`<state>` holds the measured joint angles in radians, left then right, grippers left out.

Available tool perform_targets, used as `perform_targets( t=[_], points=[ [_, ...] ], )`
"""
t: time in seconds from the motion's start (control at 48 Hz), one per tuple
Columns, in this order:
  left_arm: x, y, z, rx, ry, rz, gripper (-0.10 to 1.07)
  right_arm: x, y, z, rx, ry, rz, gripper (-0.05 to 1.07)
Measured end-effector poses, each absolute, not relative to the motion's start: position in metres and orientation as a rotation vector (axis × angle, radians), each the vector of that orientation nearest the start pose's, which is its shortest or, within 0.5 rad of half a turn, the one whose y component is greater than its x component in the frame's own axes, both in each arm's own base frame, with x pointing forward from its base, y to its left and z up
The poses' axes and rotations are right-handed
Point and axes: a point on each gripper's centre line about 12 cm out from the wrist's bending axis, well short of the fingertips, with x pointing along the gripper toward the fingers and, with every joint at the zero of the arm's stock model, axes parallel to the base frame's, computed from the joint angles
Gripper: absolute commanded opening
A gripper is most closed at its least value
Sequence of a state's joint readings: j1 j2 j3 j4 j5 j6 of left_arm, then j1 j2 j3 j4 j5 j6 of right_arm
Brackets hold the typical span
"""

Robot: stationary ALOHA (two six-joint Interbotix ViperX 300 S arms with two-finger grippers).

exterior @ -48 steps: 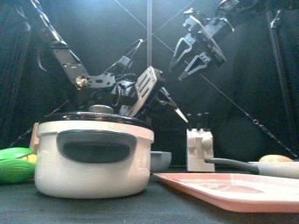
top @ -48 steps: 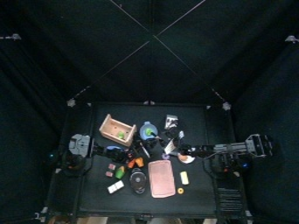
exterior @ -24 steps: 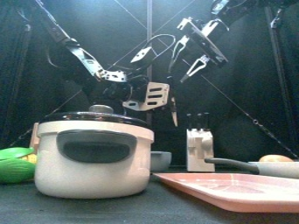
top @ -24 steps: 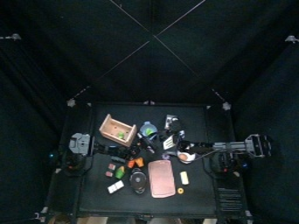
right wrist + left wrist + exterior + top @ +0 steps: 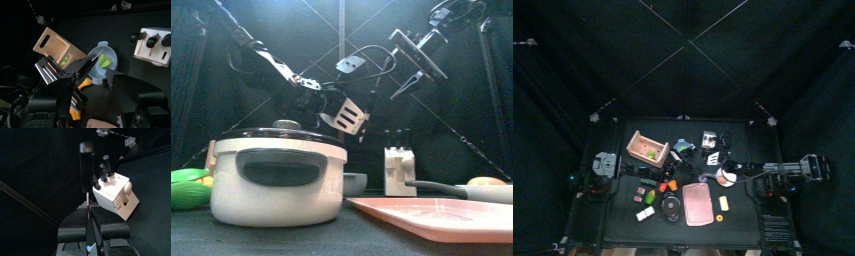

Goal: Grab pairing knife handle

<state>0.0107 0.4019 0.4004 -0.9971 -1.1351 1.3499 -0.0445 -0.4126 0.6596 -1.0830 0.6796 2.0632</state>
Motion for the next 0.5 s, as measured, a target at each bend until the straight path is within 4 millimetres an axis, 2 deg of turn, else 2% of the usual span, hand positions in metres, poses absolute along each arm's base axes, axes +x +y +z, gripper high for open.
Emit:
perform_targets(
  t=[0.312, 0.5],
  points=[
    [0.465, 0.1, 0.163, 0.899, 0.457, 0.876, 0.41, 0.304, -0.076, 0.294, 0.924, 0.175, -0.849, 0.86],
    [0.461, 0.103, 0.17, 0.975, 0.468, 0.946, 0.41, 0.302, -0.072, 0.285, 0.997, 0.208, -0.855, 0.86]
  ],
)
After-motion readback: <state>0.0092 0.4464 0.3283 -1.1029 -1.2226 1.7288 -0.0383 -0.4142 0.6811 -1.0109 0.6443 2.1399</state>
